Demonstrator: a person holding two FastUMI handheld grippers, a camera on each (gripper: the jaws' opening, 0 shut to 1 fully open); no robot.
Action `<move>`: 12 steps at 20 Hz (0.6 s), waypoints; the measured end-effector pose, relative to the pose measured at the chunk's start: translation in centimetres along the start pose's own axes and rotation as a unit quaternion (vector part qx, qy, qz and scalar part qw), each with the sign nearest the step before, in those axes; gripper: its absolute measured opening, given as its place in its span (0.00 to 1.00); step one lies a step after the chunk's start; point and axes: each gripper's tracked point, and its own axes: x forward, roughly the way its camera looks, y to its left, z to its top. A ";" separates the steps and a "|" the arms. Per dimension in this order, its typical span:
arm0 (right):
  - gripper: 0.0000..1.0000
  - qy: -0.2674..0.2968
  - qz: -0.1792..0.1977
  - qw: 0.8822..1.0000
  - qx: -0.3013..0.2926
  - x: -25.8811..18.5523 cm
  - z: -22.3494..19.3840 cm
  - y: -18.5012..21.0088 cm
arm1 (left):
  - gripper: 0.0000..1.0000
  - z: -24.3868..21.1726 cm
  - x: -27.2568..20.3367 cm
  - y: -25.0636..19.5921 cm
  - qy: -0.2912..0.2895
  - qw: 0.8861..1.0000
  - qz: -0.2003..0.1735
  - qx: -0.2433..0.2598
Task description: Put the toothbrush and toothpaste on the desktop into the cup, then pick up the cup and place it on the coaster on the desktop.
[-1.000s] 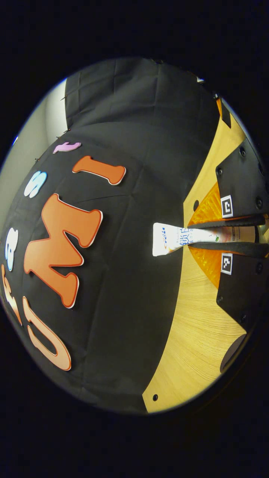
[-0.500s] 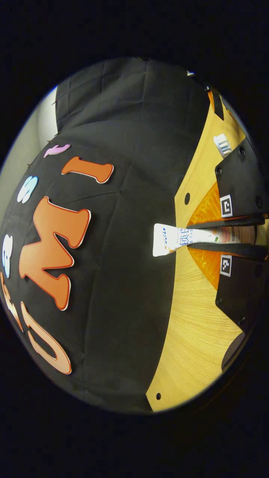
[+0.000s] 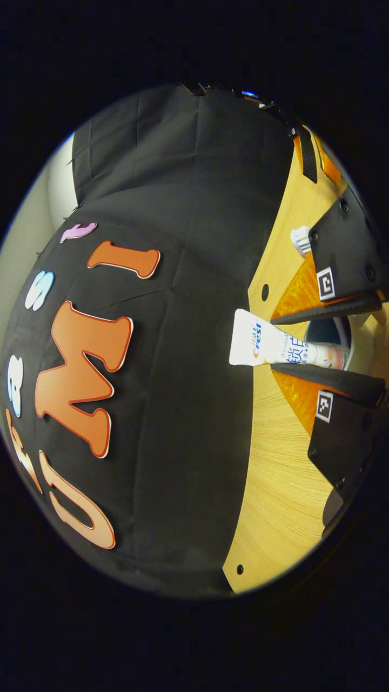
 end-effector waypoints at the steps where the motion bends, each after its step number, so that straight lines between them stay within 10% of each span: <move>1: 0.75 0.005 0.001 1.000 -0.001 0.1 -0.1 0.3 | 0.48 -0.1 -0.2 0.3 0.002 1.000 0.003 0.001; 12: 0.75 0.036 -0.001 0.999 -0.034 1.8 0.7 2.9 | 0.67 3.1 -5.7 2.9 0.000 0.999 0.016 0.035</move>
